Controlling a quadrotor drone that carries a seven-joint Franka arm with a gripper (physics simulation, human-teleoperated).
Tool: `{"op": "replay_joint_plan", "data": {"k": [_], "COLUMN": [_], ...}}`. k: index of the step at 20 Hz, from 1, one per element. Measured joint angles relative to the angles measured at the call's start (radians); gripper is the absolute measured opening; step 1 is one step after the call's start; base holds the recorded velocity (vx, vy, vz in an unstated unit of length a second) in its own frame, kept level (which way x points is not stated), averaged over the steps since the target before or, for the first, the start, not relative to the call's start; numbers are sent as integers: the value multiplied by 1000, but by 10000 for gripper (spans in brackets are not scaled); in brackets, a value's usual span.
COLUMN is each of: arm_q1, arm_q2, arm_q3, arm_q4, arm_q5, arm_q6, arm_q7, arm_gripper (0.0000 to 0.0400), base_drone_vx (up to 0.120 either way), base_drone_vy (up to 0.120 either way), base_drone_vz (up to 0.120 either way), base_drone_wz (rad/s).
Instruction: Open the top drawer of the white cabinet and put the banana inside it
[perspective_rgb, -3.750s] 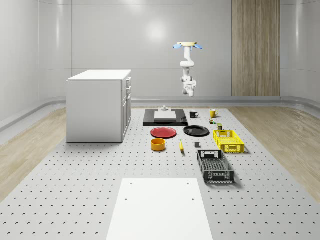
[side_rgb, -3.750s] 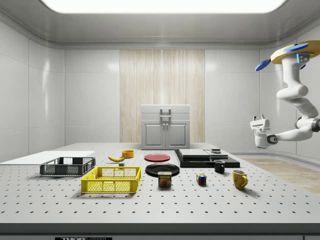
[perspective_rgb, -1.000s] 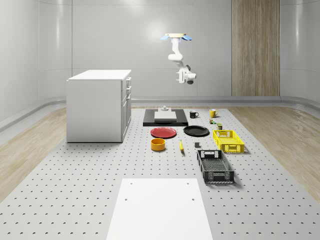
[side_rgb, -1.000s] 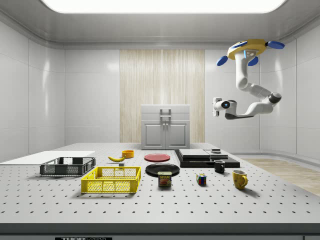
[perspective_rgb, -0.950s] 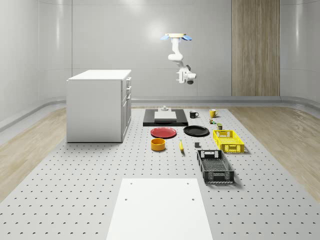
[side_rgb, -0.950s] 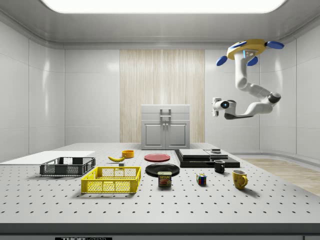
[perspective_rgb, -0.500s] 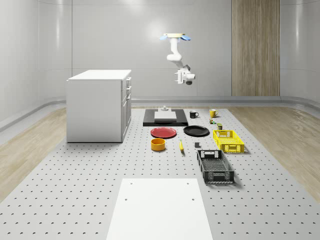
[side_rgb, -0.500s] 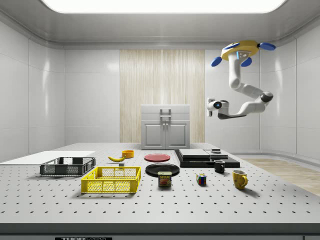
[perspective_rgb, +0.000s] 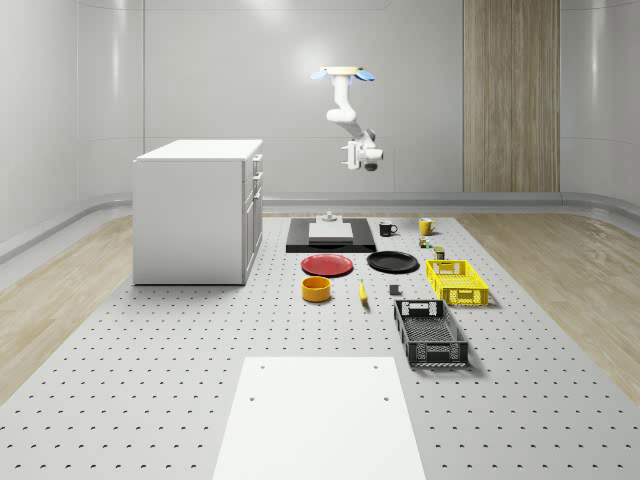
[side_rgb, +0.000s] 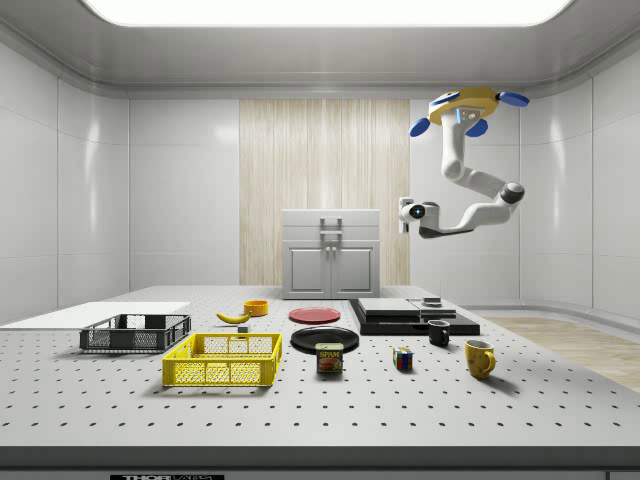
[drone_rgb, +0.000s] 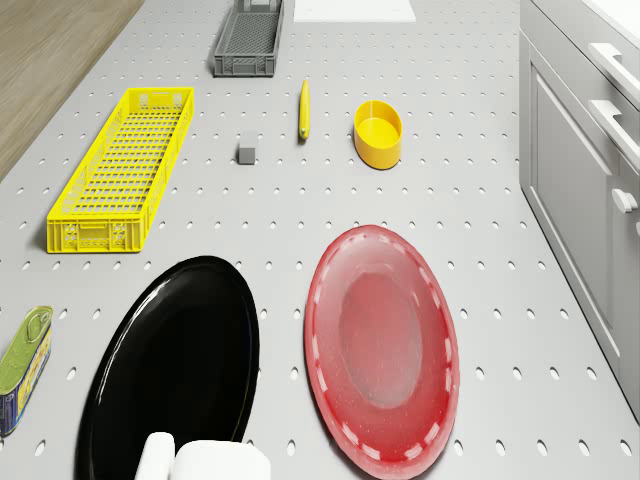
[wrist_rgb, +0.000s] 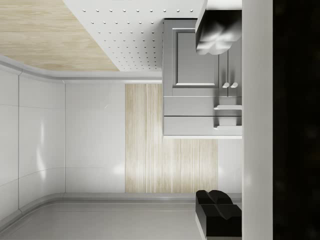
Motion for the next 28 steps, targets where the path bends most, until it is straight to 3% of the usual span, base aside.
{"op": "replay_joint_plan", "data": {"k": [28], "arm_q1": [69], "arm_q2": [-74], "arm_q3": [-22], "arm_q4": [-10], "arm_q5": [-59], "arm_q6": [65], "arm_q7": [49], "arm_gripper": [400], "base_drone_vx": [120], "base_drone_vy": [-120], "base_drone_vz": [0], "base_drone_wz": [0]}}
